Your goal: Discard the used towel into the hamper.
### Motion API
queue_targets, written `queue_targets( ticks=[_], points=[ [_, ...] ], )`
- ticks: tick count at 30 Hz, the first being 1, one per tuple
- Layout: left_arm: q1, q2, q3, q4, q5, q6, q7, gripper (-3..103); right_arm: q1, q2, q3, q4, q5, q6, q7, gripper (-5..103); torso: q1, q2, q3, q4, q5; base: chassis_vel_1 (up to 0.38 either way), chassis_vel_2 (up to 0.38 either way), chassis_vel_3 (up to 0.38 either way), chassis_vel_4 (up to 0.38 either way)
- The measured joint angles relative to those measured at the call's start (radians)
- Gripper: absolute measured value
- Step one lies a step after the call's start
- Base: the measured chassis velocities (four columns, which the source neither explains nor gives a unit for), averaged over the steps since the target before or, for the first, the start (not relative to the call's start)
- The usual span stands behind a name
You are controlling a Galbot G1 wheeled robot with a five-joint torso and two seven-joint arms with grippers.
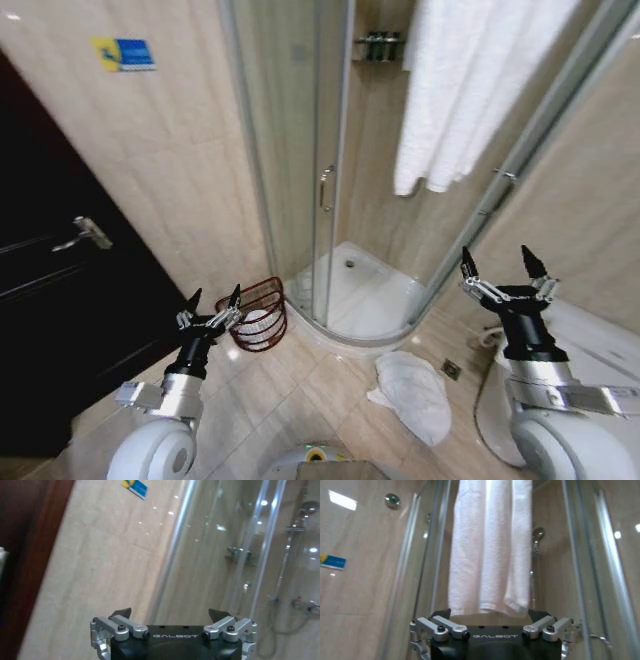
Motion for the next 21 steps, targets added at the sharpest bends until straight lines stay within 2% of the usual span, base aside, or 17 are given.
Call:
queue_targets(
  ticks=[6, 11, 21],
  points=[
    [0.000, 0.000, 0.000, 0.000, 0.000, 0.000, 0.000, 100, 0.006, -0.010, 0.008, 0.000, -0.001, -0.006, 0.005, 100, 0.014, 0.031, 0.016, -0.0005, 0.0000, 0.014, 0.007, 0.014, 0.013],
    [0.000, 0.000, 0.000, 0.000, 0.000, 0.000, 0.000, 100, 0.018, -0.035, 0.026, 0.000, 0.016, -0.027, 0.012, 100, 0.017, 0.037, 0.020, -0.0004, 0.0000, 0.000, 0.000, 0.000, 0.000],
    [0.000, 0.000, 0.000, 0.000, 0.000, 0.000, 0.000, 100, 0.134, -0.182, 0.135, 0.000, 0.172, -0.060, 0.003, 100, 0.018, 0.036, 0.019, -0.0003, 0.0001, 0.000, 0.000, 0.000, 0.000]
  ],
)
